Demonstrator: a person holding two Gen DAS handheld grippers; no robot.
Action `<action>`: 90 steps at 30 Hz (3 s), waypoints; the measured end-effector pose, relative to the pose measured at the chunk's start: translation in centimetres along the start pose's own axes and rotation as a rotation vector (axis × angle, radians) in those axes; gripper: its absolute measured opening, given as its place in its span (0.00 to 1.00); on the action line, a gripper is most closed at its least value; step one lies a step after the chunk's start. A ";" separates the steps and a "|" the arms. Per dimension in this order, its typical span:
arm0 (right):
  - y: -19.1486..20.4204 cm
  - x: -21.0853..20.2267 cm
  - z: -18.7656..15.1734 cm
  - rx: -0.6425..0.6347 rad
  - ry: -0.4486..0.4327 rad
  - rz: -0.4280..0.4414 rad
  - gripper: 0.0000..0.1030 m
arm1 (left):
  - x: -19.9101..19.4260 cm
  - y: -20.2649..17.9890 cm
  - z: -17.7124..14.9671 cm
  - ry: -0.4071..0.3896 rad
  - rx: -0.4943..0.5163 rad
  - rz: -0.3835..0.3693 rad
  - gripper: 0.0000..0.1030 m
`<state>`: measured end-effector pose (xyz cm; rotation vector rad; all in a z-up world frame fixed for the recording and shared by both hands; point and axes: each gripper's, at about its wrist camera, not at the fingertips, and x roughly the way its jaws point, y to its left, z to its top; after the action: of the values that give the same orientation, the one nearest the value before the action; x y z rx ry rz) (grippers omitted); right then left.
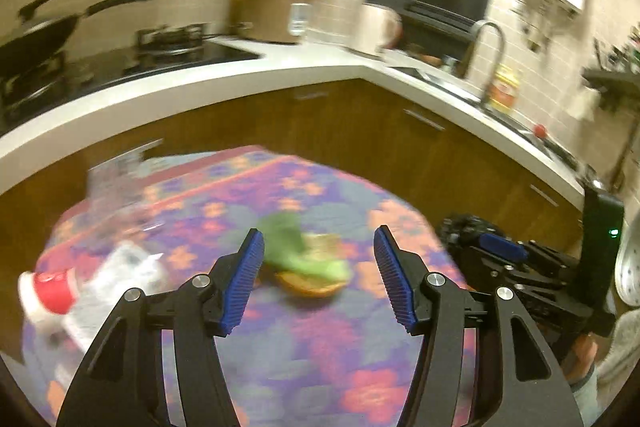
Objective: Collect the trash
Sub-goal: 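Grasp an orange peel with left tool while right tool grasps a bok choy leaf, then carry the peel in left tool while right tool carries the bok choy to the bin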
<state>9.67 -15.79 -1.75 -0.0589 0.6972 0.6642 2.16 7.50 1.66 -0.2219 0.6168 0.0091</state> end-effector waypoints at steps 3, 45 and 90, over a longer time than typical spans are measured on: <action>2.6 1.6 0.7 -0.050 0.011 0.048 0.43 | 0.6 2.7 -0.7 0.031 -0.010 0.016 0.52; 9.6 16.4 3.0 -0.277 0.483 0.117 0.33 | 9.9 5.8 -4.8 0.188 0.018 0.061 0.51; -17.3 -1.3 -3.5 0.268 0.179 -0.164 0.15 | 8.3 -18.3 -0.3 0.145 0.368 -0.191 0.17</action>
<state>17.02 -31.21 -6.48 0.0720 0.9380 0.4069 10.14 -10.95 0.37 0.0769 0.7271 -0.3043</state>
